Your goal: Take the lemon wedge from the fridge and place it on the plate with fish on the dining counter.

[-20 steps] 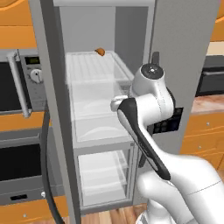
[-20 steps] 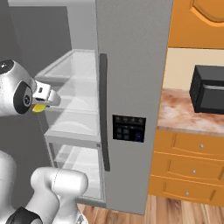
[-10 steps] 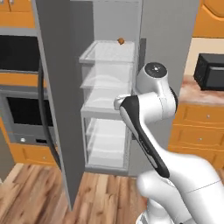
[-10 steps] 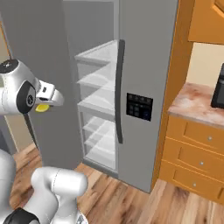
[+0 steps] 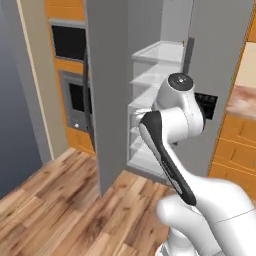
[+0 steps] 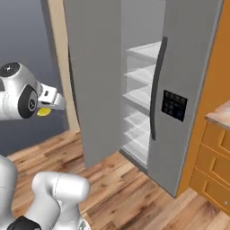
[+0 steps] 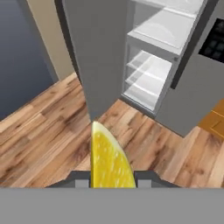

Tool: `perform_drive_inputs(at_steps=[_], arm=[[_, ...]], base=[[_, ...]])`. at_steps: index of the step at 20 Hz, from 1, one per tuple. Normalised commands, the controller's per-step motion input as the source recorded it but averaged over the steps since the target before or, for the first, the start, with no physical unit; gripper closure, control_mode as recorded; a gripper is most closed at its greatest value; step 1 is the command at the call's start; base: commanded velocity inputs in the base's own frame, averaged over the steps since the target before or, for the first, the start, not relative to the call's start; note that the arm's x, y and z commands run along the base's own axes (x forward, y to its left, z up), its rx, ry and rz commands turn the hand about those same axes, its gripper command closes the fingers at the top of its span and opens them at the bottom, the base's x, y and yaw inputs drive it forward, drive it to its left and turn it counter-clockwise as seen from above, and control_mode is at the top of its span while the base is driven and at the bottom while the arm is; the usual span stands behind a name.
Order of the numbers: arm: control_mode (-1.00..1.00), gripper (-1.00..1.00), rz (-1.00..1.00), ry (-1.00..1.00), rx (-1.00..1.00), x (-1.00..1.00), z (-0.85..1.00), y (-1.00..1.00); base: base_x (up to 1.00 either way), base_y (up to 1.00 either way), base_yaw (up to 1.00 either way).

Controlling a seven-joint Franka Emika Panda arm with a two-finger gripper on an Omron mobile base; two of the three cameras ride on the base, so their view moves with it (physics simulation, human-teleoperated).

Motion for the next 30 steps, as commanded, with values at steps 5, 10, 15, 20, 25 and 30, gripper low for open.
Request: perform_drive_inputs(at_steps=[5, 10, 15, 20, 25, 30], arm=[[1.0, 1.0, 0.0, 0.0, 0.0, 0.0, 0.0, 0.0], [1.0, 1.0, 0.0, 0.0, 0.0, 0.0, 0.0, 0.0], [1.0, 1.0, 0.0, 0.0, 0.0, 0.0, 0.0, 0.0], [1.0, 1.0, 0.0, 0.0, 0.0, 0.0, 0.0, 0.0], [1.0, 1.0, 0.0, 0.0, 0.0, 0.0, 0.0, 0.0], [1.0, 1.0, 0.0, 0.0, 0.0, 0.0, 0.0, 0.0]], base=[[-0.81, -0.33, 0.76], [-0.85, -0.47, 0.71], [-0.25, 0.0, 0.94], [-0.22, 0.0, 0.94], [-0.22, 0.0, 0.95], [-0.24, 0.0, 0.93]])
